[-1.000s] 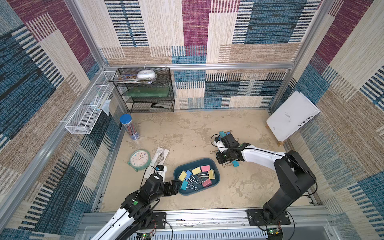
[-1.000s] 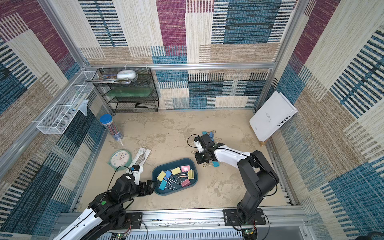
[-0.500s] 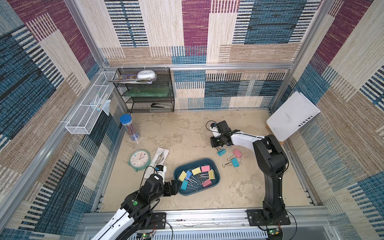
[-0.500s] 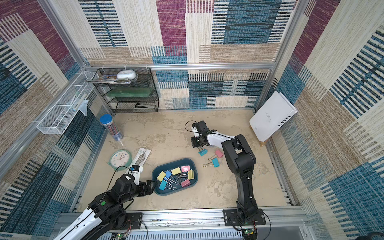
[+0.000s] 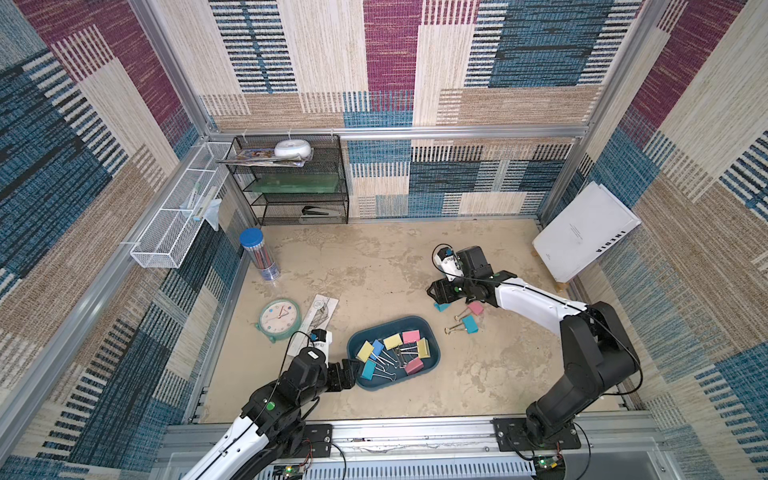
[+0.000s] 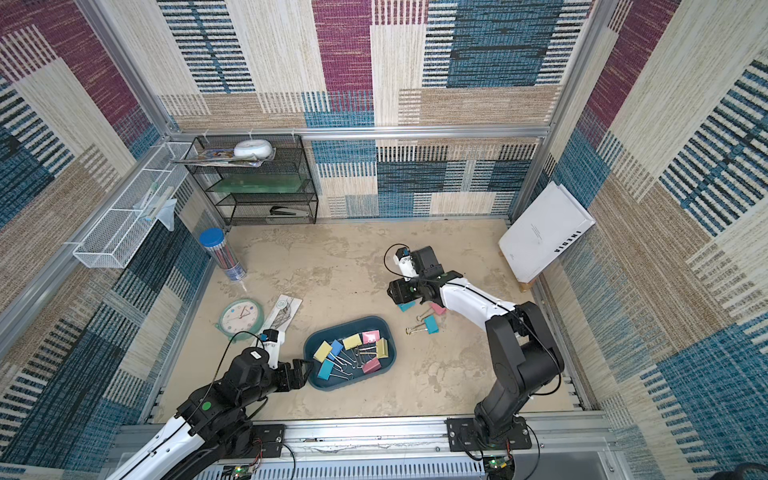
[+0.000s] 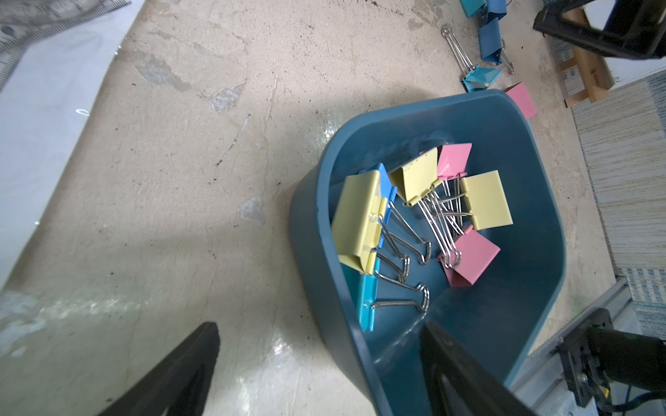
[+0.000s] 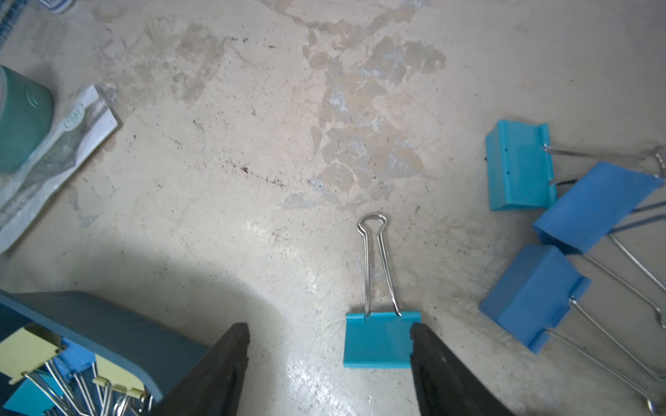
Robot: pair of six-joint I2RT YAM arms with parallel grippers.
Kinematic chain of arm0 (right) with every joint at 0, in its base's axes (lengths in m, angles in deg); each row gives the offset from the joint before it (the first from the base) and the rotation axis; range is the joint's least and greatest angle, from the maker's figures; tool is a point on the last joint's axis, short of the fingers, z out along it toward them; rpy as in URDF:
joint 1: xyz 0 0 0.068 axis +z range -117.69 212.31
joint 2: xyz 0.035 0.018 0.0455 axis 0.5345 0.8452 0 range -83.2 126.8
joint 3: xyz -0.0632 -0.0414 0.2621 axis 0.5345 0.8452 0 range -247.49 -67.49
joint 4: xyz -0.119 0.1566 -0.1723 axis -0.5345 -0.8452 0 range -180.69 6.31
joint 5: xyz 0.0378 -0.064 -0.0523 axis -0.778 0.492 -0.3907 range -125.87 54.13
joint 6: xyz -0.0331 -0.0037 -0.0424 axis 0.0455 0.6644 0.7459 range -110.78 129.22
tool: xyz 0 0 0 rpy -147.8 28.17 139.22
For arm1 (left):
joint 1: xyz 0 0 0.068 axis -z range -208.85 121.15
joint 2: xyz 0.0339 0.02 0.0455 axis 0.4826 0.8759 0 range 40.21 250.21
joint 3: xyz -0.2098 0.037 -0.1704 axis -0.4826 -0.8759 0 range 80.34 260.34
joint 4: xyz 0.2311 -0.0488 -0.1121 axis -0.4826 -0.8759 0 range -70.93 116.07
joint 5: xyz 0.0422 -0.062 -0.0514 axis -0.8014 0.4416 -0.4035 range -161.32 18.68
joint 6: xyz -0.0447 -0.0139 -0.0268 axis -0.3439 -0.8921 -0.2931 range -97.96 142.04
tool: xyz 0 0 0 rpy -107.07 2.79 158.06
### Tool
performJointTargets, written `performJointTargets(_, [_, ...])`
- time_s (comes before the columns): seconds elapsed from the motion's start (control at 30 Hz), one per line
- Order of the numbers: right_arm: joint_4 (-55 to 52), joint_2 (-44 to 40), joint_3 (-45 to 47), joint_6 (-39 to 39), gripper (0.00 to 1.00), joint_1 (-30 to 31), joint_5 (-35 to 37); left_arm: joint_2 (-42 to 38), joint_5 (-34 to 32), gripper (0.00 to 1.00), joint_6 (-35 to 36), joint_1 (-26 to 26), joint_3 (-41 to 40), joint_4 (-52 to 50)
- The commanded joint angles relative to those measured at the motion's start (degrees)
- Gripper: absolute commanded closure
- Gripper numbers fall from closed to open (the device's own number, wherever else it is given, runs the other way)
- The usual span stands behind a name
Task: Put the binder clips in the storage box
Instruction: Adjust the binder clip at the center of the board, then pick up the binder clip at the center of the board.
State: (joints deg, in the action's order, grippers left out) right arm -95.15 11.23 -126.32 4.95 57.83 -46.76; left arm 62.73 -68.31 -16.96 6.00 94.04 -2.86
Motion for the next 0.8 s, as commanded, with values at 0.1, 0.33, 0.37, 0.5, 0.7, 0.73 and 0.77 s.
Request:
performJointTargets(0.1, [-1.13,0.12,4.39,3.73,0.17,-0.15,4.65,-0.51,0.29,0.09,0.20,-0.05,-0.37,0.14])
performJointTargets(0.33, [0.42,3.04,4.24,4.72,0.13,-0.17,5.13,-0.54,0.33,0.09,0.20,-0.05,-0.35,0.19])
performJointTargets(0.37, [0.72,3.61,4.25,4.95,0.13,-0.13,5.01,-0.53,0.33,0.09,0.19,-0.05,-0.42,0.14])
performJointTargets(0.5, [1.83,5.76,3.77,5.39,0.13,-0.20,5.80,-0.52,0.42,0.09,0.19,-0.05,-0.51,0.18])
performJointTargets(0.7, [2.50,8.81,1.88,6.28,0.15,-0.14,5.99,-0.39,0.35,0.09,0.24,-0.05,-0.43,0.27])
performJointTargets(0.73, [2.31,9.07,1.72,6.38,0.18,-0.14,5.77,-0.42,0.44,0.09,0.20,-0.07,-0.38,0.27])
performJointTargets(0.77, [1.92,9.43,1.49,6.47,0.22,-0.17,5.41,-0.46,0.43,0.09,0.16,-0.05,-0.45,0.32])
